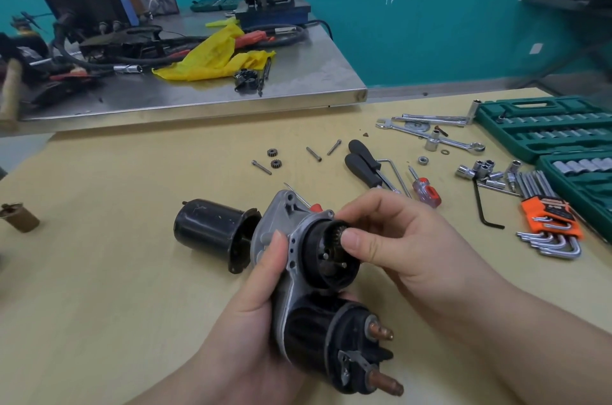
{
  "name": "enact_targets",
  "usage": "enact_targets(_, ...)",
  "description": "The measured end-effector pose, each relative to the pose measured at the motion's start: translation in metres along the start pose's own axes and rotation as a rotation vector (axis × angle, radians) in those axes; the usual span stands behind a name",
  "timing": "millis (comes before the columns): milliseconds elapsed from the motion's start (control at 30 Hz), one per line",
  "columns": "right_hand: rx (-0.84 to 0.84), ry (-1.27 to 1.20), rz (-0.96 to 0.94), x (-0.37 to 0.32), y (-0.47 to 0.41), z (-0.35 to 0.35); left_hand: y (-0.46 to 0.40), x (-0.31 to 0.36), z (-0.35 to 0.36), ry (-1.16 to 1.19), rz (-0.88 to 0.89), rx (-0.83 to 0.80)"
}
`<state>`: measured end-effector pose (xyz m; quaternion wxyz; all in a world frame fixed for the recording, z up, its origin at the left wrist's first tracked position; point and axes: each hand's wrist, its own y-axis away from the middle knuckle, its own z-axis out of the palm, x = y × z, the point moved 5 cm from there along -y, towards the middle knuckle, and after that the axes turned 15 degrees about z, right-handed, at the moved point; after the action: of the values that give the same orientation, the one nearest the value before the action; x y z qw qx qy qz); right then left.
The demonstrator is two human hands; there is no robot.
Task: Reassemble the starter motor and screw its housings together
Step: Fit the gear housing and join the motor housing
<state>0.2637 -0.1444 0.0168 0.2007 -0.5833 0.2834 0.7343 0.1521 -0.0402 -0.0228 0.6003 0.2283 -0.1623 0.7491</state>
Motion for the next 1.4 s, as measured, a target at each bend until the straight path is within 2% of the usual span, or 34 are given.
enact_targets(67,0.031,-0.043,0.005,0.006,0.001,0.004,0.001,-0.001,-0.002,0.024,-0.008,0.027)
enact_targets(133,0.137,0.055,-0.07,0.004,0.006,0.005,0.001,-0.002,-0.004,0.023,-0.032,0.032)
enact_targets(200,0.248,0.29,-0.231,-0.006,0.014,0.004,0.0,-0.003,-0.006,0.012,-0.052,0.065)
enact_targets(267,0.298,0.55,-0.431,-0.015,0.022,0.007,0.002,-0.003,-0.003,0.018,-0.064,0.058)
enact_targets(300,0.312,0.606,-0.491,-0.017,0.024,0.007,0.001,-0.003,-0.004,0.016,-0.06,0.057)
enact_targets(500,0.34,0.669,-0.608,-0.02,0.025,0.009,0.0,-0.001,-0.007,-0.013,-0.064,0.076)
enact_targets(600,0.331,0.71,-0.69,-0.022,0.028,0.012,0.0,0.002,-0.007,0.041,-0.03,0.016)
enact_targets(733,0.338,0.729,-0.736,-0.024,0.032,0.016,0.004,0.003,0.0,0.071,-0.062,0.013)
enact_targets(800,0.345,0.734,-0.732,-0.024,0.032,0.016,0.006,0.005,-0.003,0.099,-0.07,0.073)
enact_targets(1033,0.311,0.657,-0.607,-0.019,0.029,0.013,-0.002,0.002,-0.011,0.016,0.013,0.073)
enact_targets(1400,0.254,0.81,-0.705,-0.027,0.032,0.012,0.0,0.004,-0.005,0.008,0.023,0.052)
